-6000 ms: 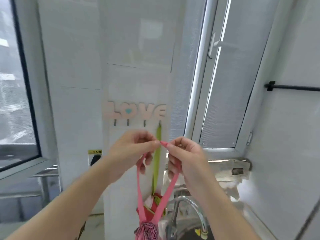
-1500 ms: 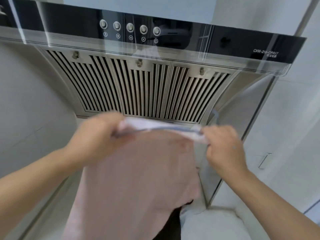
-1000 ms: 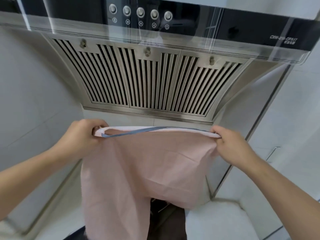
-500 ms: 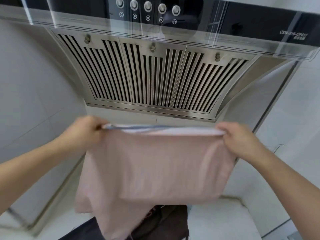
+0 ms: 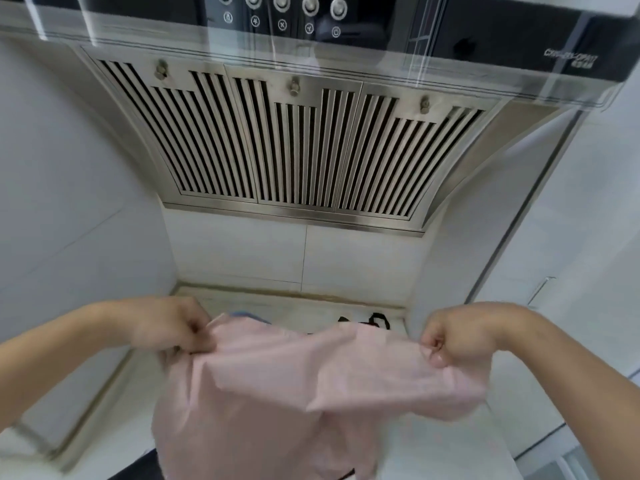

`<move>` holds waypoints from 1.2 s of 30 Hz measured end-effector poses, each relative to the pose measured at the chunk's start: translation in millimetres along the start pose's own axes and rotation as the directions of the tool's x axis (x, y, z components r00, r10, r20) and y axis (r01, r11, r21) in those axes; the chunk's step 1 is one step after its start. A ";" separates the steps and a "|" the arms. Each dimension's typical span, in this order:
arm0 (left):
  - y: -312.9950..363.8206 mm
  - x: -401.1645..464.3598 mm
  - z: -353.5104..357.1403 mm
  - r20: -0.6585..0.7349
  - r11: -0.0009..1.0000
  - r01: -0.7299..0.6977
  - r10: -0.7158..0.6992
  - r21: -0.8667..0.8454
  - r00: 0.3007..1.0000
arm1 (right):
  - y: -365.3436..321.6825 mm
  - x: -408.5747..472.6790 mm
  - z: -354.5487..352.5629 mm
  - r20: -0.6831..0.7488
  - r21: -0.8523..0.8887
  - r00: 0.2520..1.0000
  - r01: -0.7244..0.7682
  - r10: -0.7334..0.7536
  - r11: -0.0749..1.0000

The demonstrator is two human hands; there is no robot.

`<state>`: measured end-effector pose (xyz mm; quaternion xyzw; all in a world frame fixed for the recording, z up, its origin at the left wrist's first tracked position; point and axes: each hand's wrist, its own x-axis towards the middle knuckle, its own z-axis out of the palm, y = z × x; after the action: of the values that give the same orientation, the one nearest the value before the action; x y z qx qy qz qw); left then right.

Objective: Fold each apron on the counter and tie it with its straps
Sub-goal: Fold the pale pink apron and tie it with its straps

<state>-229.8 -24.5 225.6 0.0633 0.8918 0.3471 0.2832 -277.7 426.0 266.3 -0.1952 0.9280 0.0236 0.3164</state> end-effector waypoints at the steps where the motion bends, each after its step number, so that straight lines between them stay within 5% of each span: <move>1: -0.1 -4.8 -2.3 0.069 0.999 0.022 -0.019 -0.049 0.997 | 3.2 -4.7 -2.9 0.076 0.034 0.997 -0.014 0.011 0.999; 4: 0.4 -14.7 -19.5 0.102 0.952 0.014 0.018 -0.305 0.995 | 16.2 -13.1 -13.7 0.125 0.234 0.992 -0.011 -0.019 0.972; 7: 9.4 -19.6 -42.0 0.074 0.932 0.059 -0.034 -0.359 0.997 | 22.0 -13.8 -28.5 0.120 0.370 0.991 0.001 -0.049 0.929; 9: 14.0 -12.0 -51.5 -0.119 0.977 0.069 -0.094 -0.204 0.988 | 22.9 -3.3 -35.9 0.028 0.382 1.000 -0.001 -0.010 0.924; 11: 16.5 4.1 -59.0 -0.418 0.970 0.137 -0.041 0.202 0.907 | 20.5 17.5 -40.9 -0.203 0.267 0.977 -0.007 0.064 0.964; 14: 27.8 17.7 -62.4 -0.676 0.873 0.207 0.172 0.442 0.717 | 18.1 48.4 -43.6 -0.697 0.186 0.698 -0.041 0.161 0.982; 16: 35.3 17.9 -68.3 -0.754 0.904 0.087 0.293 0.420 0.588 | 18.7 54.2 -47.2 -0.840 0.254 0.500 0.018 0.211 0.967; 18: 45.2 14.5 -76.1 -0.825 0.950 -0.103 0.308 0.295 0.474 | 16.9 45.3 -53.2 -0.891 0.279 0.396 0.091 0.222 0.956; 21: 58.7 3.9 -85.2 -0.869 0.929 -0.354 0.263 0.110 0.420 | 8.3 21.6 -63.8 -0.949 0.240 0.254 0.196 0.187 0.951; 26: 68.7 -20.2 -82.1 -0.839 0.883 -0.412 0.391 0.226 0.378 | 14.8 -15.7 -62.7 -0.984 0.166 0.117 0.342 0.133 0.925; 28: 65.9 -30.3 -72.7 -0.791 0.847 -0.396 0.497 0.354 0.356 | 20.9 -30.6 -45.7 -0.980 0.180 0.148 0.401 0.130 0.898; 31: 40.6 -38.9 -39.6 -0.619 0.722 -0.377 0.692 0.580 0.372 | 37.0 -49.8 3.3 -0.952 0.236 0.288 0.487 0.100 0.841; 34: -8.2 -36.9 22.0 -0.383 0.608 -0.380 0.764 0.697 0.520 | 37.5 -56.3 70.5 -0.881 0.183 0.467 0.490 -0.079 0.852; 36: -45.2 -32.4 72.0 -0.236 0.605 -0.414 0.715 0.680 0.658 | 40.4 -37.7 132.2 -0.731 0.213 0.676 0.350 -0.089 0.912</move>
<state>-159.5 -26.5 167.8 0.3448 0.9211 0.1404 -0.1138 -189.2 498.4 179.9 -0.2438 0.9364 -0.2500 -0.0351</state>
